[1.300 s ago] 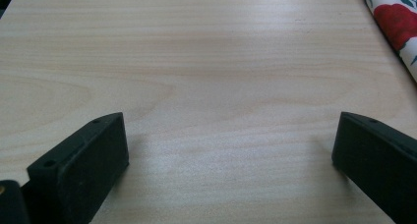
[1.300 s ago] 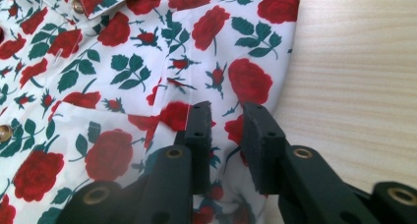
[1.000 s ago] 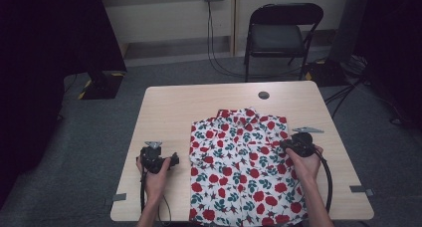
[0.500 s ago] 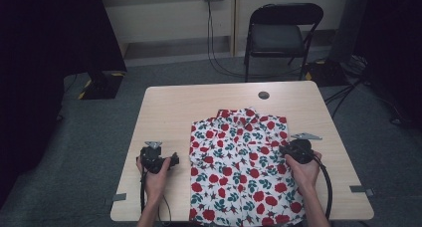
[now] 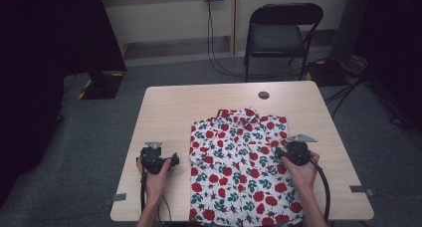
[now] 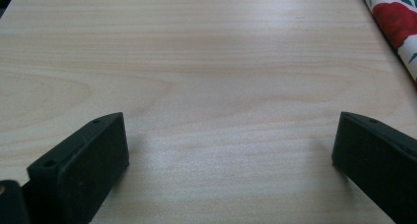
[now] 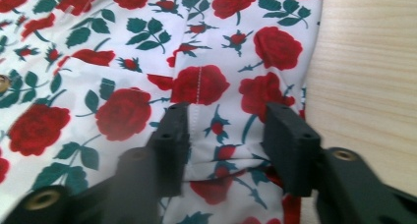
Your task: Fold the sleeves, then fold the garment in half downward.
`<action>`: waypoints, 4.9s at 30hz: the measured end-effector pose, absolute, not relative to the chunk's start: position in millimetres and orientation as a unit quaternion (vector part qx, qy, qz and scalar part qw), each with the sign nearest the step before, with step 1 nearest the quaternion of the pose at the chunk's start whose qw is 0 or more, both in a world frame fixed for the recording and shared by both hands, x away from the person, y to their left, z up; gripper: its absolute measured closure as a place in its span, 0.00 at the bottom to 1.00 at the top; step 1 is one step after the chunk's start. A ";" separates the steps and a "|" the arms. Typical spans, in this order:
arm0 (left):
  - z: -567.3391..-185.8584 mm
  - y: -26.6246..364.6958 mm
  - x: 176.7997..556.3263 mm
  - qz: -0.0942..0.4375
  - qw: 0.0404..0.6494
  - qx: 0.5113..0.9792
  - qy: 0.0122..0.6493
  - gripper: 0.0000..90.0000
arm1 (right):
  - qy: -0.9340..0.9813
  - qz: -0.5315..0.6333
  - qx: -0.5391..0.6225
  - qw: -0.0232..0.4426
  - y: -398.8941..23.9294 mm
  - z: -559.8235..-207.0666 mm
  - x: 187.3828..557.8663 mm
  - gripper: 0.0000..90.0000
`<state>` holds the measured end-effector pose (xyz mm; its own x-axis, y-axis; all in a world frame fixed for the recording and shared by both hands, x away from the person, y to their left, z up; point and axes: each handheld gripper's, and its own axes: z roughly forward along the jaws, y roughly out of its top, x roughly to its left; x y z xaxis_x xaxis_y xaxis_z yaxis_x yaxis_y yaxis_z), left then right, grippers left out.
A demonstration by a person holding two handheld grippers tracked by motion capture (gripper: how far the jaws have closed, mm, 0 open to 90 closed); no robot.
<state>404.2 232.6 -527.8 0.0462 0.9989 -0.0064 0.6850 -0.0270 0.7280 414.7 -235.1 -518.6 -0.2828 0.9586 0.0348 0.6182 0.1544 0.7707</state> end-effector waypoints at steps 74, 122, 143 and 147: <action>-512.6 232.4 396.2 0.273 0.297 0.676 0.616 0.05 | 0.642 0.306 0.641 0.289 -330.6 -512.3 371.8 0.09; -464.0 181.7 504.9 0.214 0.390 0.716 0.538 0.11 | 0.689 0.398 0.569 0.210 -290.5 -453.7 507.4 0.10; -501.1 189.5 536.1 0.158 0.398 0.719 0.548 0.41 | 0.711 0.377 0.574 0.152 -288.9 -498.3 546.7 0.42; -505.4 184.6 537.5 0.158 0.387 0.728 0.543 0.40 | 0.714 0.369 0.576 0.150 -286.1 -503.6 548.9 0.45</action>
